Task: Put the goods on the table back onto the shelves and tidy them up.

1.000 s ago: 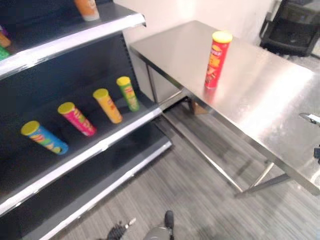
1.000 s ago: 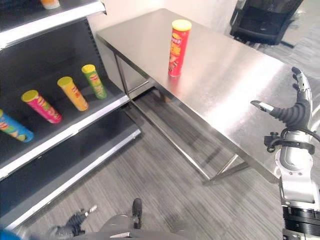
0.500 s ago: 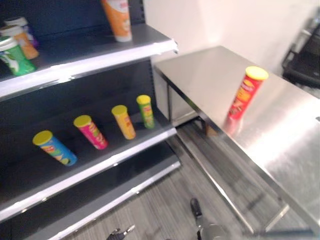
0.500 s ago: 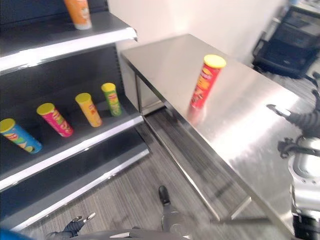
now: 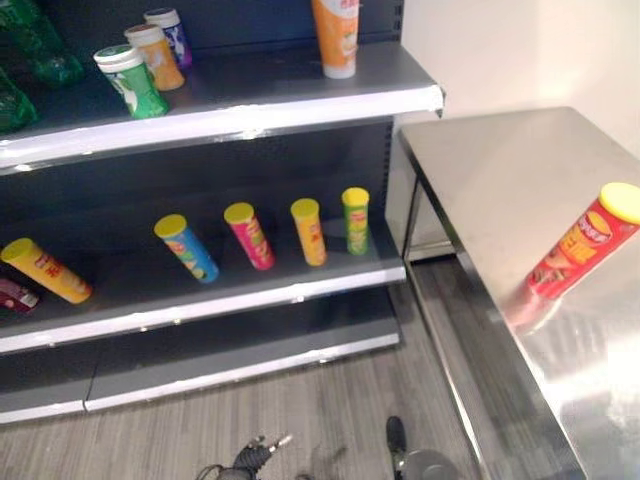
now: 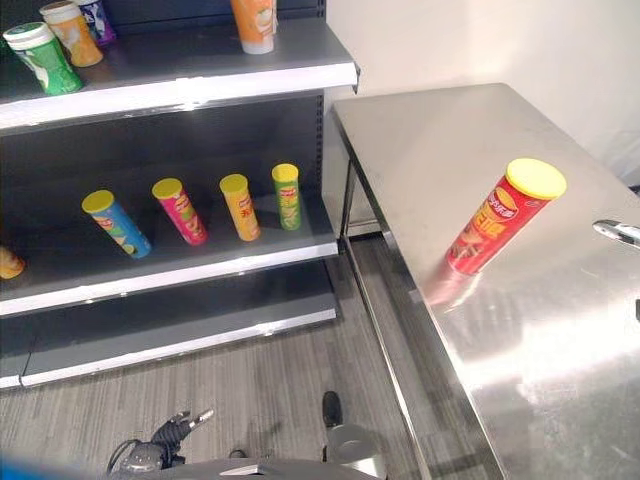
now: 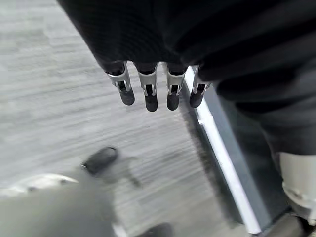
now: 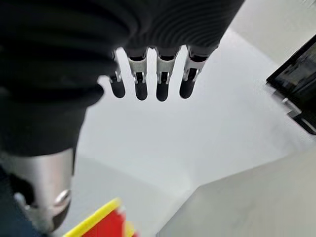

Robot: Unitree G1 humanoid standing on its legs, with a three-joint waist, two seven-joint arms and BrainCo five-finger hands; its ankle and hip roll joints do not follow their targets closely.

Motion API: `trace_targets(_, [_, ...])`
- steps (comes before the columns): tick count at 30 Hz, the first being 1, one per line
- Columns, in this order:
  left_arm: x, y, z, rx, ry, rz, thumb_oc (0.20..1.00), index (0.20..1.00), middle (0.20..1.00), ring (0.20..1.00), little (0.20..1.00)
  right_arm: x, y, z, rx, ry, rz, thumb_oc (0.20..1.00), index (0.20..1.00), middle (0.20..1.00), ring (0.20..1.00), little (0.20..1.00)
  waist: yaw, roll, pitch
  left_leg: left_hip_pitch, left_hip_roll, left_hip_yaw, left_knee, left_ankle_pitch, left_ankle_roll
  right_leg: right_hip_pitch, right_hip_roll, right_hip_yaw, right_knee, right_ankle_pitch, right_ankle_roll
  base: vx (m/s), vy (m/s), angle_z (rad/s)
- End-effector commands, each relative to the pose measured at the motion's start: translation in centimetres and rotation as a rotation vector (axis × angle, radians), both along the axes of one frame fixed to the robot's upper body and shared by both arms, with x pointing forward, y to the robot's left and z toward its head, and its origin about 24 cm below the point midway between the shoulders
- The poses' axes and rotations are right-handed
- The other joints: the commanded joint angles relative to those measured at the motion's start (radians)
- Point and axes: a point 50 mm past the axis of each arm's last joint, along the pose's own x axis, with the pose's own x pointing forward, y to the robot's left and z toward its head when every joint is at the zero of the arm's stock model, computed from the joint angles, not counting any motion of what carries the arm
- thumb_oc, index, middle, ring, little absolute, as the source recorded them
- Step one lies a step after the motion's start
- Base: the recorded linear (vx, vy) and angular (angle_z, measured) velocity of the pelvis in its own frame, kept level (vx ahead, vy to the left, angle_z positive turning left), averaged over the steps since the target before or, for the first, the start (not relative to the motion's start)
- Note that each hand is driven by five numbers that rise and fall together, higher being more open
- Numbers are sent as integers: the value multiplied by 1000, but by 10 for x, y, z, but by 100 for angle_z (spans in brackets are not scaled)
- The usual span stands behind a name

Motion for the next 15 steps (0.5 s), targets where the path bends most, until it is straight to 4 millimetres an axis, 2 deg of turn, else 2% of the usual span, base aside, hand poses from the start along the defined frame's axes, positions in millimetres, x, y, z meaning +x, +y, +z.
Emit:
trace_targets(1, [4, 30, 9, 88, 11, -72, 1000, 1000, 1000, 1000, 1000, 9, 12, 28, -3, -62, 138, 1000, 1000, 1000, 1000, 1000, 22, -42, -51, -30, -11, -1, 41, -6, 1, -14, -40, 50, 130, -185, 87, 0, 0, 0])
trace_targets(6, [-11, 33, 6, 88, 64, -70, 1000, 1000, 1000, 1000, 1000, 16, 20, 37, -52, 24, 232, 1000, 1000, 1000, 1000, 1000, 37, -45, -56, -14, -9, 4, 34, -6, -3, -6, -45, 46, 127, -185, 88, 4, -8, 2])
trace_targets(10, [-17, 32, 4, 82, 80, -64, 1000, 1000, 1000, 1000, 1000, 19, 24, 35, -70, 84, 265, 1000, 1000, 1000, 1000, 1000, 45, -44, -58, -7, -9, 3, 28, -7, -4, -3, -47, 44, 123, -184, 89, 3, -6, 6])
trace_targets(15, [-14, 26, 3, 68, 71, -92, 1000, 1000, 1000, 1000, 1000, 28, 20, 30, -131, 202, 246, 1000, 1000, 1000, 1000, 1000, 52, -41, -60, 3, -11, 0, 20, -6, -6, 2, -49, 43, 122, -184, 90, 0, 0, 0])
